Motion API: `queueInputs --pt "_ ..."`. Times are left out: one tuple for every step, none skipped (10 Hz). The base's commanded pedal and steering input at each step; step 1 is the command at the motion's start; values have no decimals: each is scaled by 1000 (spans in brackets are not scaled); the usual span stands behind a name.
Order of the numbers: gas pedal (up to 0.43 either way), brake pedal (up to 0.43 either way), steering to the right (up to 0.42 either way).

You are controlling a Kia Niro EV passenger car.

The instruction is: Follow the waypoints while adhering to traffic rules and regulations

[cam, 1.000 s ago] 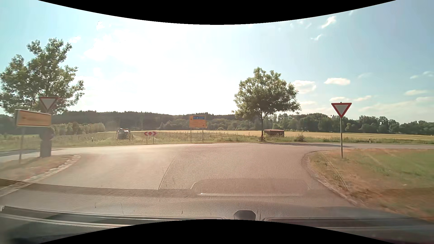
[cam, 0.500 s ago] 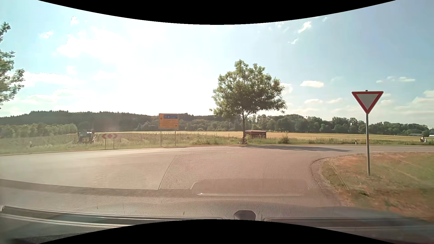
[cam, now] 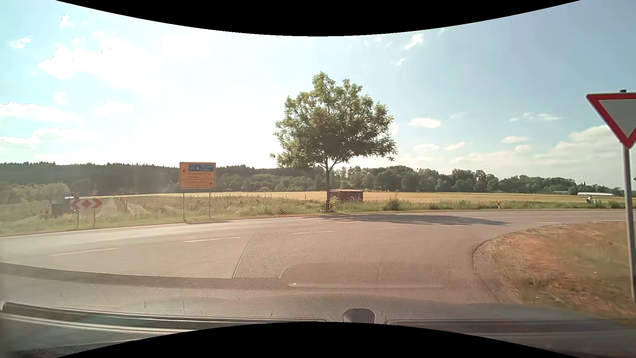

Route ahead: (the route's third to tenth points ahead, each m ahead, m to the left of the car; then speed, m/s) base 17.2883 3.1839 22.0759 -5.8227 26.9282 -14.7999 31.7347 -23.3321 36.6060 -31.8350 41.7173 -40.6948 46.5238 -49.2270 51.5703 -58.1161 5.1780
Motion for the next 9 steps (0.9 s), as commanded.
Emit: queueInputs --pt "0 335 164" --pt "0 323 172" --pt "0 317 180" --pt "0 317 186" --pt "0 317 193" --pt "0 317 197" --pt "0 317 200" --pt "0 317 200" --pt "0 311 200"
